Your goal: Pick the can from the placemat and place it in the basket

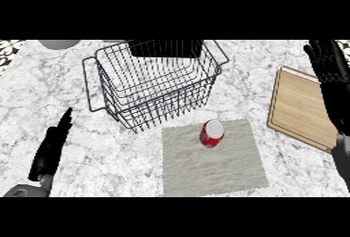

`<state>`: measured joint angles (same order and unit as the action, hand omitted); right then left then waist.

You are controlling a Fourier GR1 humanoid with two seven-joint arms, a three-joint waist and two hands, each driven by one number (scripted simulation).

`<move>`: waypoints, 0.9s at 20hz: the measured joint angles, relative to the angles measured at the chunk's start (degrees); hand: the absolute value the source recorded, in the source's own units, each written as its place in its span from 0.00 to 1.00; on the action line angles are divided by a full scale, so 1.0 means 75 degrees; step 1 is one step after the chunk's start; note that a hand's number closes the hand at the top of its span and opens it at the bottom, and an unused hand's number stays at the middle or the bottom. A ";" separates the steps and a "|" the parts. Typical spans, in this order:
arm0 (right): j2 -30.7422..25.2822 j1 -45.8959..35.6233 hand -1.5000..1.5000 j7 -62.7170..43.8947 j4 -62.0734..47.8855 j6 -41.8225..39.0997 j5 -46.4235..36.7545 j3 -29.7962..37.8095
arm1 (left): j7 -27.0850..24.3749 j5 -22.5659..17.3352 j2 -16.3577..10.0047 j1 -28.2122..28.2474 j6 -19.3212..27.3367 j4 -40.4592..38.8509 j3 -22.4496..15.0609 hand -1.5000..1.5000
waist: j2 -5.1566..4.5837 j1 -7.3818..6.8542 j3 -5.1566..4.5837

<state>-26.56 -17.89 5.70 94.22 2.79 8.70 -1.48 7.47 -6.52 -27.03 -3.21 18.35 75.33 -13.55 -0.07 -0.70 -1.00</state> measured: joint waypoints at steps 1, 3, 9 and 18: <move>0.0166 -0.0119 1.00 -0.0110 -0.0011 0.0130 -0.0073 -0.0080 | -0.0022 -0.0017 0.0073 0.0021 -0.0017 -0.0013 0.0025 0.50 | 0.0005 0.0009 0.0033; 0.0545 -0.0403 1.00 -0.0323 -0.0182 0.0410 -0.0043 -0.0119 | -0.0100 -0.0223 0.0212 0.0117 -0.0163 0.0036 0.0104 0.50 | 0.0009 -0.0013 0.0080; 0.2139 -0.1266 1.00 -0.0594 -0.0917 0.1413 -0.0558 -0.1116 | 0.0040 -0.0810 0.0655 0.0086 -0.0684 0.0185 0.0082 0.50 | -0.0003 -0.0246 0.0165; 0.3178 -0.2538 0.00 -0.2636 -0.2763 0.3865 -0.3198 -0.2939 | 0.0249 -0.1081 0.0614 0.0348 -0.1007 0.0354 0.0185 0.50 | 0.0105 -0.0177 0.0163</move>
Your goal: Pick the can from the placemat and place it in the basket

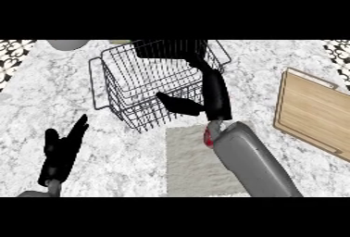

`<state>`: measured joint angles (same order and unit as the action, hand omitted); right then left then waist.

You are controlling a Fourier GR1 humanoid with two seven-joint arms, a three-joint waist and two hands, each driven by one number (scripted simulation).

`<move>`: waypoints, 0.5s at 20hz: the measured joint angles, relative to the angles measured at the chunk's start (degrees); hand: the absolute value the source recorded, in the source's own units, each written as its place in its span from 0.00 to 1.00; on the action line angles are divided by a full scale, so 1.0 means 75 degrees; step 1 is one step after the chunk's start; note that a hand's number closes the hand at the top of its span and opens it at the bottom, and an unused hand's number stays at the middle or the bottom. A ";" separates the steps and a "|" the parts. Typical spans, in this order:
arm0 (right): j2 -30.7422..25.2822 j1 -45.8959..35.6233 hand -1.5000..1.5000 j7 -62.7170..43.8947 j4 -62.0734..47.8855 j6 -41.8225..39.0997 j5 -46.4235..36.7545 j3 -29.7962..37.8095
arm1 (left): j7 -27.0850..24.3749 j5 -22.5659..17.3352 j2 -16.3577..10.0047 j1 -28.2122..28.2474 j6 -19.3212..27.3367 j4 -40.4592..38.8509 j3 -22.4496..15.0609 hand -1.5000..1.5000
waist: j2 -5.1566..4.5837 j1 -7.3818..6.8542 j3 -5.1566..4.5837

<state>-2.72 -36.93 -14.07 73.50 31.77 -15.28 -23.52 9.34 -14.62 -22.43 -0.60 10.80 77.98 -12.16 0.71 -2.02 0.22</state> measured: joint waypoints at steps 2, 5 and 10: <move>-0.0366 -0.0320 0.00 -0.0805 -0.0334 -0.0019 -0.0661 -0.0145 | 0.0008 -0.0021 0.0009 0.0097 0.0022 0.0011 0.0033 0.50 | 0.0061 0.0131 -0.0017; -0.0864 -0.0873 0.00 -0.2123 -0.0580 -0.0449 -0.1461 -0.0374 | 0.0010 -0.0054 -0.0033 0.0278 0.0023 0.0058 0.0098 0.50 | 0.0153 0.0294 -0.0022; -0.1617 -0.1998 0.00 -0.4160 -0.0314 -0.2267 -0.1952 -0.0640 | 0.0058 -0.0110 -0.0068 0.0516 0.0045 0.0160 0.0196 0.50 | 0.0246 0.0508 -0.0013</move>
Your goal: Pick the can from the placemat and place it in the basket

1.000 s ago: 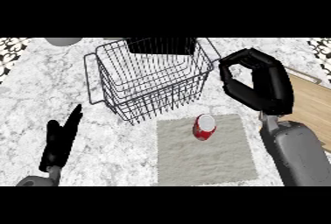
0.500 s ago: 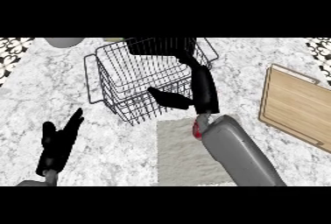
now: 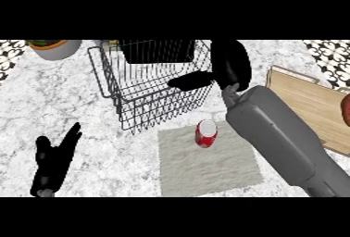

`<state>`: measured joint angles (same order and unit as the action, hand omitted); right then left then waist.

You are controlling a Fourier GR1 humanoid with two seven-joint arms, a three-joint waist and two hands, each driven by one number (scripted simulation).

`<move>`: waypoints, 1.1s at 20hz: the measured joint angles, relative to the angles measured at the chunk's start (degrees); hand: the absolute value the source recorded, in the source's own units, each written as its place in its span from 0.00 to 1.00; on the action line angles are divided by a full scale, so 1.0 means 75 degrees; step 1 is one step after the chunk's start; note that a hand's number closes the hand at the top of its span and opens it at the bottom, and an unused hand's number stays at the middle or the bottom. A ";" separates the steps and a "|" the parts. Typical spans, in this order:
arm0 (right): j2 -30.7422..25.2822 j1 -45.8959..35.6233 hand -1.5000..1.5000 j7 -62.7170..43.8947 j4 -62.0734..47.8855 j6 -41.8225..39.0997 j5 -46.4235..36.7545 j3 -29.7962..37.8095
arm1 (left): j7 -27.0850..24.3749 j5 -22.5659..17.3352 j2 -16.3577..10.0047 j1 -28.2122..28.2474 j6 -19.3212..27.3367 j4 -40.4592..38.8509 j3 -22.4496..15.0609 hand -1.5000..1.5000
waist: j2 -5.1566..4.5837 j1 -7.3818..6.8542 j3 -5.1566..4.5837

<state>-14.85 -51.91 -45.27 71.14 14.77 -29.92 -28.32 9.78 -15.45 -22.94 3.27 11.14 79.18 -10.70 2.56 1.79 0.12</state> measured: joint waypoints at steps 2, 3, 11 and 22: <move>-0.0220 -0.0477 0.00 -0.0720 0.0234 -0.0945 0.0137 -0.0008 | 0.0004 -0.0019 -0.0015 0.0074 -0.0004 0.0044 0.0036 0.50 | 0.0011 0.0045 0.0005; -0.0313 -0.0694 0.00 -0.1032 0.0338 -0.1420 0.0281 0.0022 | -0.0008 -0.0032 -0.0008 0.0105 -0.0003 0.0065 0.0056 0.50 | 0.0006 0.0055 0.0009; -0.0650 -0.1527 0.00 -0.2359 0.1076 -0.3882 0.2162 0.0362 | -0.0102 -0.0101 -0.0046 0.0307 -0.0086 0.0167 0.0190 0.50 | -0.0034 0.0171 0.0036; -0.1500 -0.1595 0.00 -0.2884 0.1887 -0.4693 0.3915 0.0396 | -0.0143 -0.0056 0.0010 0.0430 -0.0089 0.0326 0.0262 0.50 | -0.0114 0.0136 0.0051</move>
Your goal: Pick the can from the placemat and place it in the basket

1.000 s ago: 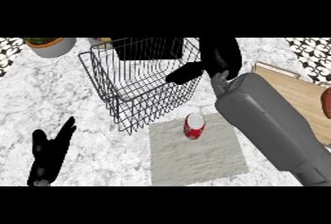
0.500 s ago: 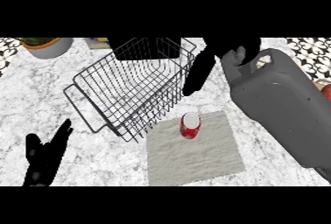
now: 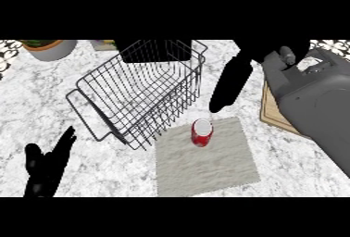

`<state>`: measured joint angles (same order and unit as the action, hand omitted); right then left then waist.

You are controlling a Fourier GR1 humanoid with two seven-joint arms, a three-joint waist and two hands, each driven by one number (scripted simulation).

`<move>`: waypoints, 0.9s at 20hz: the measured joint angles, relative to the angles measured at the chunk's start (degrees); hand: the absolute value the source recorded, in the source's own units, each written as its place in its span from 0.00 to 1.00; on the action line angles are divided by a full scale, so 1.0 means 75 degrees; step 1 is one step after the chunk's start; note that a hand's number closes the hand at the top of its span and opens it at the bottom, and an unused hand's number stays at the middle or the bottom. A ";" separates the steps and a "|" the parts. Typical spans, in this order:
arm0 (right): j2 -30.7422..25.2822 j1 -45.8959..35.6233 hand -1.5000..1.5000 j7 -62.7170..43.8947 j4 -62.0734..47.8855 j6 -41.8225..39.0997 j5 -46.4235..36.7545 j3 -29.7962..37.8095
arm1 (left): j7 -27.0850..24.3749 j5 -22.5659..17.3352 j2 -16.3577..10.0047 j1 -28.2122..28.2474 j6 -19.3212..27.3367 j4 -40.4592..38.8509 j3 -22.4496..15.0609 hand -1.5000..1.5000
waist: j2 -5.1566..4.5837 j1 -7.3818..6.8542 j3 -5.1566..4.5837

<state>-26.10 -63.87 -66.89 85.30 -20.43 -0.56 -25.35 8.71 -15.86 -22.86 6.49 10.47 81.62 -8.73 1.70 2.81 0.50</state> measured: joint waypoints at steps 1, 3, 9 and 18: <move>-0.0047 0.0095 0.00 -0.0029 0.0102 0.0008 0.0056 -0.0028 | -0.0027 -0.0007 -0.0005 0.0006 -0.0043 0.0002 0.0009 0.50 | -0.0010 -0.0011 0.0002; -0.0140 0.0275 0.00 -0.0081 0.0327 0.0048 0.0124 -0.0080 | 0.0024 -0.0007 0.0005 -0.0017 -0.0061 0.0025 0.0011 0.50 | -0.0030 -0.0031 0.0005; -0.0143 0.0984 0.00 -0.0158 0.1035 0.0349 -0.0106 -0.0465 | -0.0015 0.0148 0.0093 -0.0055 -0.0046 0.0074 -0.0052 0.50 | -0.0074 -0.0118 0.0011; 0.0005 0.1916 0.00 0.0012 0.1020 0.0753 -0.0854 -0.1065 | 0.0235 0.0225 0.0125 -0.0103 -0.0089 0.0213 -0.0065 0.50 | -0.0132 -0.0264 0.0003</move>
<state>-26.06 -49.50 -66.80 92.95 -14.78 -6.96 -33.34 10.47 -14.17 -21.92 5.72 9.80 83.22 -9.22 0.71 0.83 0.53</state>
